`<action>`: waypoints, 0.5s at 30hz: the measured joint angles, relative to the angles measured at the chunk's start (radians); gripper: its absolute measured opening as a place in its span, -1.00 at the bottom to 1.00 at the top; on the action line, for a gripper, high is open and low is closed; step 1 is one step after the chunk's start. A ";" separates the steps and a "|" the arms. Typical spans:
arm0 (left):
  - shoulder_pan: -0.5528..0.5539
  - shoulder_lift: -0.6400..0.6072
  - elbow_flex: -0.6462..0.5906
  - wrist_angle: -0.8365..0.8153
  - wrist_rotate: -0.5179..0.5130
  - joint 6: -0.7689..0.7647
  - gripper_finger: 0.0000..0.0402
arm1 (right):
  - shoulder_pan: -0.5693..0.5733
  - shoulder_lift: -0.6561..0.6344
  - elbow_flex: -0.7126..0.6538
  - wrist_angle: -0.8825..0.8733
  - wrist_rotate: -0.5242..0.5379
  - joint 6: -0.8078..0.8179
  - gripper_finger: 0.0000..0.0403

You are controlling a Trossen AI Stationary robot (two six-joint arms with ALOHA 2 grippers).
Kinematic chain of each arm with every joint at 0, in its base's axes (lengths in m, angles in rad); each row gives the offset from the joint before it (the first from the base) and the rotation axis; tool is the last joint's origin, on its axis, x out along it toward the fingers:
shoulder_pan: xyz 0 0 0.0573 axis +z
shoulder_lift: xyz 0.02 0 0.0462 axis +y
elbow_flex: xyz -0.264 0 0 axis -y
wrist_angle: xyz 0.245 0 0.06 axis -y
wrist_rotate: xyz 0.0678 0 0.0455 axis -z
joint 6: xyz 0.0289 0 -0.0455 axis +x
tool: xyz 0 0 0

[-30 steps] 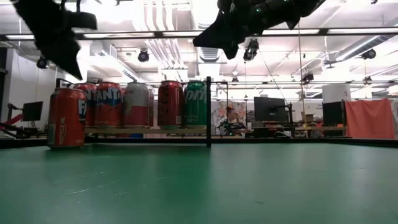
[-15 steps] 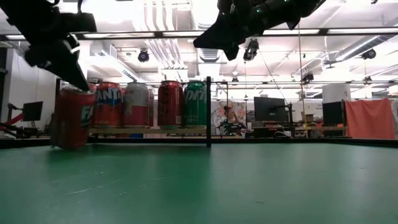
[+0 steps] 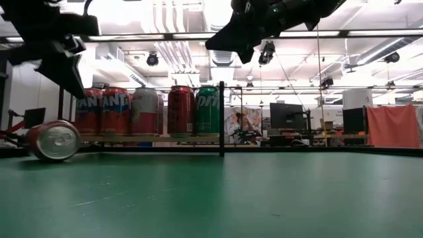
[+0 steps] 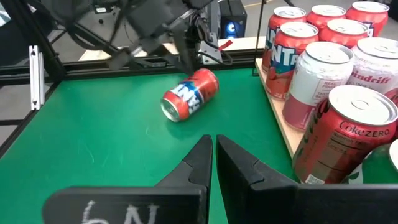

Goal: Place canned beverage on shelf
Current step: Put the red soda can on the shelf aligned with the other red soda can

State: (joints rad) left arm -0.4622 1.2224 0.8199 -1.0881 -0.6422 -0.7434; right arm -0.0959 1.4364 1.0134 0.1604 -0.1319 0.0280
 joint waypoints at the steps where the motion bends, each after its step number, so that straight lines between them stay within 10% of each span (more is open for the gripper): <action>1: -0.001 -0.001 0.010 0.003 0.030 0.032 -1.00 | 0.000 -0.001 0.000 -0.001 0.000 0.000 -0.94; 10: 0.000 -0.006 0.053 -0.023 0.445 0.274 -0.76 | 0.000 -0.002 0.032 -0.105 -0.003 -0.003 -0.94; 15: -0.005 0.004 0.041 -0.037 0.486 0.298 -0.31 | 0.000 -0.002 0.032 -0.105 -0.003 -0.005 -0.94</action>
State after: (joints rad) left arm -0.4669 1.2268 0.8608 -1.1248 -0.1560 -0.4453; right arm -0.0959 1.4345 1.0454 0.0551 -0.1349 0.0233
